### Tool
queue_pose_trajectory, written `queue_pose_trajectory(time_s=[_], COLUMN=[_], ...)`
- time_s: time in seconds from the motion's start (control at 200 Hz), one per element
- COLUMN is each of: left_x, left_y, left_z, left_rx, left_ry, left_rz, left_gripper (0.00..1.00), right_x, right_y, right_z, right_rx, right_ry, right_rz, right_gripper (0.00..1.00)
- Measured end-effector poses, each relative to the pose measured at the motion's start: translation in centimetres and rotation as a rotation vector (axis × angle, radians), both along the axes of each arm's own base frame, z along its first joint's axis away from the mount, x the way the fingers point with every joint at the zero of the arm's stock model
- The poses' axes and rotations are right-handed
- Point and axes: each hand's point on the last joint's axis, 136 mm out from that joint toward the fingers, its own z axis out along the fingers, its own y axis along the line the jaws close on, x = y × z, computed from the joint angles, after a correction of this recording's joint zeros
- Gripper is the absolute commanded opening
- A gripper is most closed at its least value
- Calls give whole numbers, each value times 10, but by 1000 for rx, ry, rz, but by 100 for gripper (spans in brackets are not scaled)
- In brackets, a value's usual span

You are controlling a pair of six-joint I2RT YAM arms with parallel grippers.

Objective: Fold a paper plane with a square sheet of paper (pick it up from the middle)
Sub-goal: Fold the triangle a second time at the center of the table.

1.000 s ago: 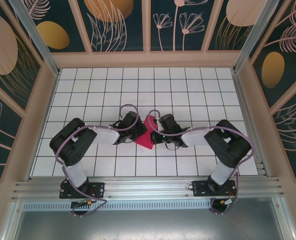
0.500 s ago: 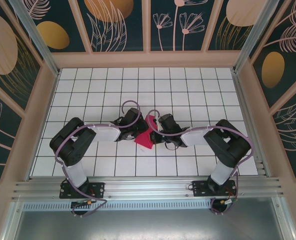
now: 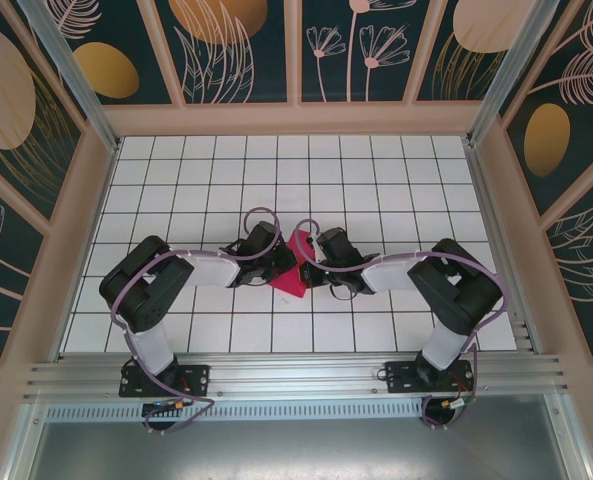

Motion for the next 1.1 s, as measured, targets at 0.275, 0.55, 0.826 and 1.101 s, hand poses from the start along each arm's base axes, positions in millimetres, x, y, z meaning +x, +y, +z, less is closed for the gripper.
queue_pose_trajectory(time_s=[0.275, 0.55, 0.826, 1.101], left_x=[1, 1, 1, 1], left_y=[0, 0, 0, 0], left_z=[0, 0, 0, 0], left_rx=[-21, -31, -33, -33], left_ry=[-19, -31, -33, -33], left_rz=[3, 4, 4, 4], left_gripper=[12, 11, 11, 11], right_x=[1, 0, -16, -37], right_y=[1, -13, -3, 8], right_z=[1, 36, 69, 39], right_rx=[-13, -5, 133, 158], right_ry=[12, -9, 25, 167], right_rz=[-4, -61, -4, 62], right_gripper=[24, 33, 10, 5])
